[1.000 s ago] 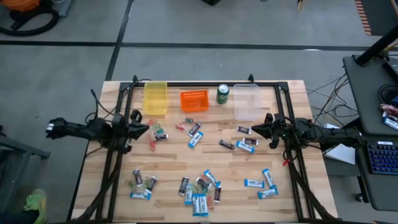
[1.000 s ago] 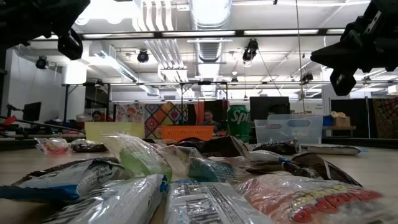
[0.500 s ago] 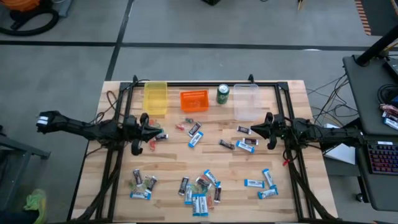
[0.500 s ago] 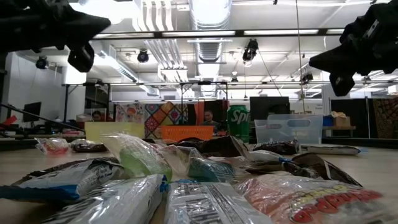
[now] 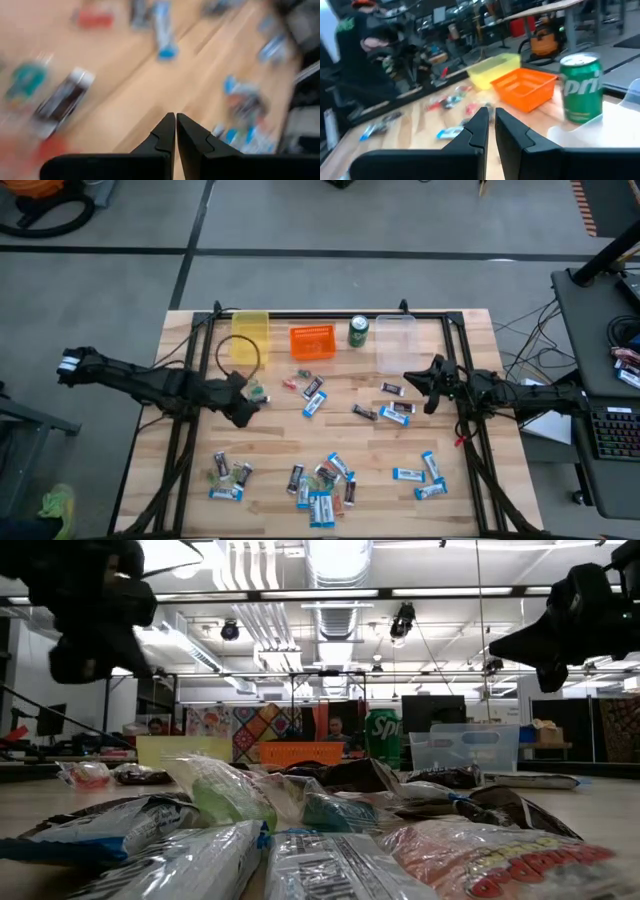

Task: Organize candy in baskets
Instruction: Put the red gummy into the yellow bin

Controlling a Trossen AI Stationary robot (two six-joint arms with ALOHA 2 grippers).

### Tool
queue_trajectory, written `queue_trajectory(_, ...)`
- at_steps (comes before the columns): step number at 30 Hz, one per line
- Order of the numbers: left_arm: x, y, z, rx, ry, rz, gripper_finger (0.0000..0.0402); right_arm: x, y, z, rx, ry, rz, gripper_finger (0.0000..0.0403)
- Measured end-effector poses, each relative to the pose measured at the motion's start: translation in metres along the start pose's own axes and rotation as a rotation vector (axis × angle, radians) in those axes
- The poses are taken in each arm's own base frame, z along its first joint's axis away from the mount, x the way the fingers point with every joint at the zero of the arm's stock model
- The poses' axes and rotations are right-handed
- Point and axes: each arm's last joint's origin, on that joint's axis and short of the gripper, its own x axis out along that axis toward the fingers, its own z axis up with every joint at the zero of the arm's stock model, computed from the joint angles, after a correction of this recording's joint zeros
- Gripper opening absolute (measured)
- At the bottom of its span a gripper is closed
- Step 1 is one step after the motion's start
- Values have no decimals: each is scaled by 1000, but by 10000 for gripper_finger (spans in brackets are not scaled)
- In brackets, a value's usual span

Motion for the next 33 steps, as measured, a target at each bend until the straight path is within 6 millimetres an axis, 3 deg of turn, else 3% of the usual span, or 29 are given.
queue_trajectory(5,4,-3,-10,80,220,180,0,0,3,3,-36,-4,77,22)
queue_trajectory(10,10,-11,-18,11,339,224,0,-3,6,17,-42,28,51,22)
queue_trajectory(18,21,-10,-27,-21,424,433,5,-4,10,31,26,201,-38,22)
queue_trajectory(33,48,-12,-25,126,270,624,170,20,14,32,-24,341,-161,22)
